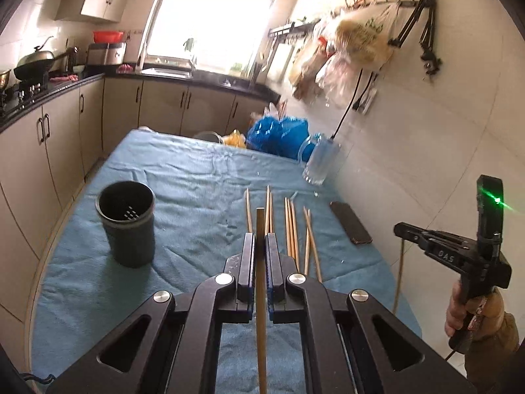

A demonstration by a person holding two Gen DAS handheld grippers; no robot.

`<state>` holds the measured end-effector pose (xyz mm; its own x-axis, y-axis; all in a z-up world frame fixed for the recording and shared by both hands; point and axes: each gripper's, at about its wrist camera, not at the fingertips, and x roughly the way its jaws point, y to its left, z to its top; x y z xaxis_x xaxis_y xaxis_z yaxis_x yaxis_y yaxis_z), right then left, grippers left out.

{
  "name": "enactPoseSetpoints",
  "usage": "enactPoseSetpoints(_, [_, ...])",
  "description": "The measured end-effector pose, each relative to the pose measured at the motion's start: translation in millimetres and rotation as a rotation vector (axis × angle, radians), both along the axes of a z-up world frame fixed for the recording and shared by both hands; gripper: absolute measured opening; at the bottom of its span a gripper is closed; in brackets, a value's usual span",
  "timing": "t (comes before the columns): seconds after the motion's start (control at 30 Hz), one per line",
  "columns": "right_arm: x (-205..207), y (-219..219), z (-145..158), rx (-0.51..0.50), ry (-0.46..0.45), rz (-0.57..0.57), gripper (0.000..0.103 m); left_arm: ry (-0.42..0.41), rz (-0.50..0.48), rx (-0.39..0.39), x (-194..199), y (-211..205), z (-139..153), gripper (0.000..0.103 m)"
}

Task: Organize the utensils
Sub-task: 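Lift the held chopsticks with both tools and carry them toward the black holder, then lower both chopsticks into the black holder and open both tools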

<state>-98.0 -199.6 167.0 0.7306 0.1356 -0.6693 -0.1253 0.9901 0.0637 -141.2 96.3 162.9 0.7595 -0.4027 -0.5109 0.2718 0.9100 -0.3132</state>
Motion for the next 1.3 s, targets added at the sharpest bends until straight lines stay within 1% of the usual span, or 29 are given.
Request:
enactPoseSetpoints(0.23, [-8, 35, 20, 0.004, -0.057, 0.063, 0.005, -0.073, 0.042, -0.031, -24, 36, 24, 0.005])
enactPoseSetpoints(0.37, [-6, 48, 31, 0.021, -0.088, 0.082, 0.005, -0.109, 0.073, -0.030, -32, 55, 32, 0.005])
enactPoseSetpoints(0.6, [6, 74, 43, 0.054, -0.135, 0.122, 0.005, -0.142, 0.105, -0.042, -38, 83, 42, 0.005])
enactPoseSetpoints(0.7, [11, 85, 47, 0.073, -0.141, 0.141, 0.005, -0.154, 0.110, -0.044, -39, 90, 48, 0.005])
enactPoseSetpoints(0.83, [21, 102, 53, 0.097, -0.155, 0.170, 0.005, -0.184, 0.135, -0.034, -39, 102, 63, 0.005])
enactPoseSetpoints(1.07, [38, 130, 74, 0.139, -0.200, 0.213, 0.005, -0.234, 0.215, -0.021, -31, 128, 93, 0.005])
enactPoseSetpoints(1.2, [46, 147, 90, 0.150, -0.231, 0.240, 0.005, -0.264, 0.256, -0.010, -20, 140, 108, 0.005])
enactPoseSetpoints(1.3, [54, 161, 106, 0.171, -0.256, 0.261, 0.005, -0.288, 0.269, -0.013, -10, 146, 121, 0.005])
